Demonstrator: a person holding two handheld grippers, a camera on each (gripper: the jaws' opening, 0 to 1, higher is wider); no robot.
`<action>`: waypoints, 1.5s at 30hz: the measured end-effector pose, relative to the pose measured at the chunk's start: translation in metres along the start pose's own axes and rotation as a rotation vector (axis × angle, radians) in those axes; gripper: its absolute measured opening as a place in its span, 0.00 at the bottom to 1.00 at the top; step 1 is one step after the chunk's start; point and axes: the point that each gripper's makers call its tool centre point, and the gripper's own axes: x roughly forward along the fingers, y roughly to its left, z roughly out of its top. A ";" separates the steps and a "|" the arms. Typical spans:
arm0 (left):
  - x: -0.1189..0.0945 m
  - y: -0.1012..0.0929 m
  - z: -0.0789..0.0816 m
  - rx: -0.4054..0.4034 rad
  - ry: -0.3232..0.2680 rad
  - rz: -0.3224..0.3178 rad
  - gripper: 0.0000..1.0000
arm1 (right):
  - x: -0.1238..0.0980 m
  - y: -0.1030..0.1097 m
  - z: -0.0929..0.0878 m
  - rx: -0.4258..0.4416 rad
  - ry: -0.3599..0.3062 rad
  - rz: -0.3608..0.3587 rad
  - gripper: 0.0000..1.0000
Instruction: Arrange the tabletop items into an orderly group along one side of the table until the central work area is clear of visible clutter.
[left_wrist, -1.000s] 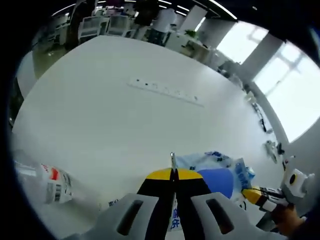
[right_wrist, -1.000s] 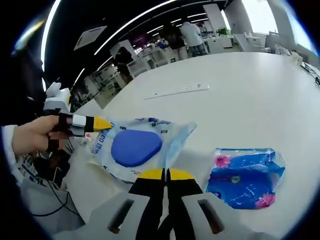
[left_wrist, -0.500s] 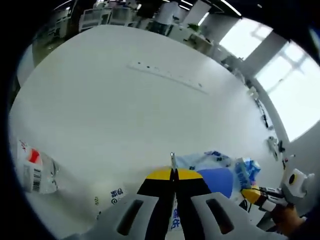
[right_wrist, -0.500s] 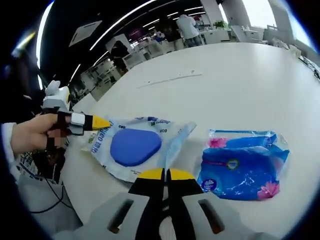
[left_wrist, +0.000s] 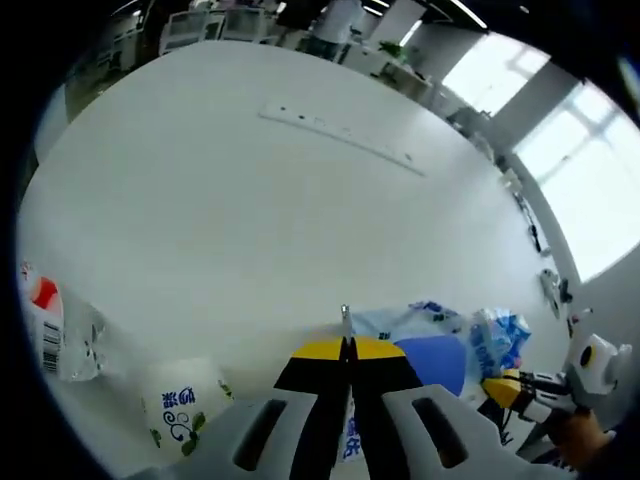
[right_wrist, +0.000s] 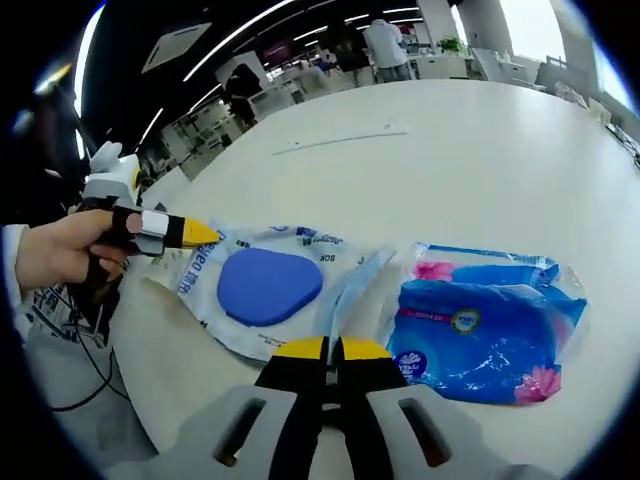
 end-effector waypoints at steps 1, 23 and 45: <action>0.001 0.001 -0.001 -0.002 0.001 0.002 0.00 | 0.002 0.000 -0.001 -0.012 0.009 0.000 0.00; 0.010 0.007 -0.006 -0.029 -0.021 0.017 0.00 | 0.008 -0.007 -0.002 -0.019 0.009 -0.008 0.01; -0.005 -0.007 0.002 -0.064 -0.079 0.014 0.22 | 0.003 0.011 0.011 -0.020 -0.047 0.057 0.24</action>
